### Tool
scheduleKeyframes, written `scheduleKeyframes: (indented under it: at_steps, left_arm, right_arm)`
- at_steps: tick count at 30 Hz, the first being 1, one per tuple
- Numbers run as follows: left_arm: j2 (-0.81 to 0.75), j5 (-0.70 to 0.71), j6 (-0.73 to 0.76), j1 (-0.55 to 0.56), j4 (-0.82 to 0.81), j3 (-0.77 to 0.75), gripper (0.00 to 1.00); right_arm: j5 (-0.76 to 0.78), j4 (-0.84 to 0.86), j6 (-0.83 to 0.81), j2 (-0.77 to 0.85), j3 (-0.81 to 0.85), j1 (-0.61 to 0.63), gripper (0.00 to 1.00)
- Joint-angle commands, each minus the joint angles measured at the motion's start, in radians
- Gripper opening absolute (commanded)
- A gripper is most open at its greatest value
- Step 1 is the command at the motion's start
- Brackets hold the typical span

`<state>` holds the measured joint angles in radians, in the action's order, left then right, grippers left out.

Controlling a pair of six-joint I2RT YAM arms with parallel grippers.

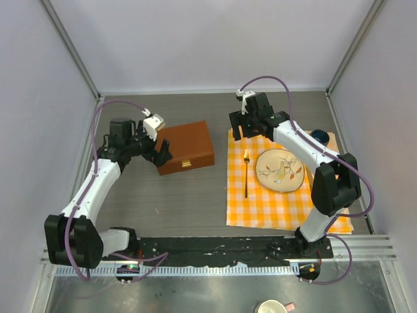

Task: Organize the mixed jewelry

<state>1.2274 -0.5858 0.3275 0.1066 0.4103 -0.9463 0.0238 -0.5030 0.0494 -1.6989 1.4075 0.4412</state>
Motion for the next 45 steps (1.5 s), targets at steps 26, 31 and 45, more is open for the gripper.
scheduleKeyframes:
  at_steps: [26,31,45]
  left_arm:
    - [0.310,0.514,-0.012,0.289,-0.387,0.029,1.00]
    - [0.236,0.540,-0.031,0.291,-0.392,0.063,1.00]
    - [-0.014,0.696,-0.235,0.265,-0.328,-0.058,1.00]
  right_arm:
    - [-0.010,0.021,-0.039,0.044,-0.039,-0.013,0.80]
    - [-0.009,0.023,-0.040,0.048,-0.031,-0.018,0.80]
    - [0.079,0.009,-0.043,0.162,0.059,-0.159,0.81]
